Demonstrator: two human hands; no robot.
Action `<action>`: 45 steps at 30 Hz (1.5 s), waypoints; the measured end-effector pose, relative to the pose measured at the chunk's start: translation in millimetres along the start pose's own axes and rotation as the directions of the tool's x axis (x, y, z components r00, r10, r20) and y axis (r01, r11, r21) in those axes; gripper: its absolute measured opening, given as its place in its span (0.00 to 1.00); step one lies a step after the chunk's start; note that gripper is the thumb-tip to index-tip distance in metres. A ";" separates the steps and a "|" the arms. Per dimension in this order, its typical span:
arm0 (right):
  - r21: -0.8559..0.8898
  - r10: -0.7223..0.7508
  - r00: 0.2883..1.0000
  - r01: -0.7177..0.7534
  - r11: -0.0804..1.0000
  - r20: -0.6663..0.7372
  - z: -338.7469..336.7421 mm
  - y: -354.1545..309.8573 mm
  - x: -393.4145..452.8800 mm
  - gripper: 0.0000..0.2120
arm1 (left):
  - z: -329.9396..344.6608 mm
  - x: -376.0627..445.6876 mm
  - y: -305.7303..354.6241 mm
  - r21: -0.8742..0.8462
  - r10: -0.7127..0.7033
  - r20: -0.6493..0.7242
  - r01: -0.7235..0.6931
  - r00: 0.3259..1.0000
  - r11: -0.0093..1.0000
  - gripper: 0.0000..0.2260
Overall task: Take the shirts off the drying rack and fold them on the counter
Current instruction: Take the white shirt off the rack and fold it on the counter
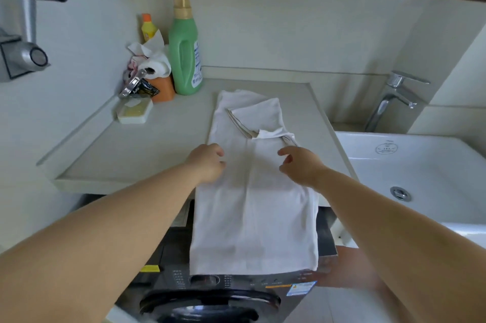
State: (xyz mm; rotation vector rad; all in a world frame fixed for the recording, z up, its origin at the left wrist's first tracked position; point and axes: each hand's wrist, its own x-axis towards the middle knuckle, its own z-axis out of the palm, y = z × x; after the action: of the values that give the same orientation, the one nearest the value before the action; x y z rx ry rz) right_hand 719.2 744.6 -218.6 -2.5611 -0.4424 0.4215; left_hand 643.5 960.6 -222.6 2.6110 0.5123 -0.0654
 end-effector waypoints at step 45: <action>0.639 0.125 0.989 -0.048 0.768 -0.077 -66.1 -11.4 306.2 0.15 | -44.3 292.7 -19.3 -0.554 -0.067 -0.208 -0.061 0.976 0.830 0.07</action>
State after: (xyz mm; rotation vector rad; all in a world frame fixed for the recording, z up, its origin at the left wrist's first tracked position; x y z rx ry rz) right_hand 1016.6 843.6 -222.3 -1.9244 -0.1002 0.3719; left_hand 906.4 1097.9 -231.2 2.0432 0.5171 0.3320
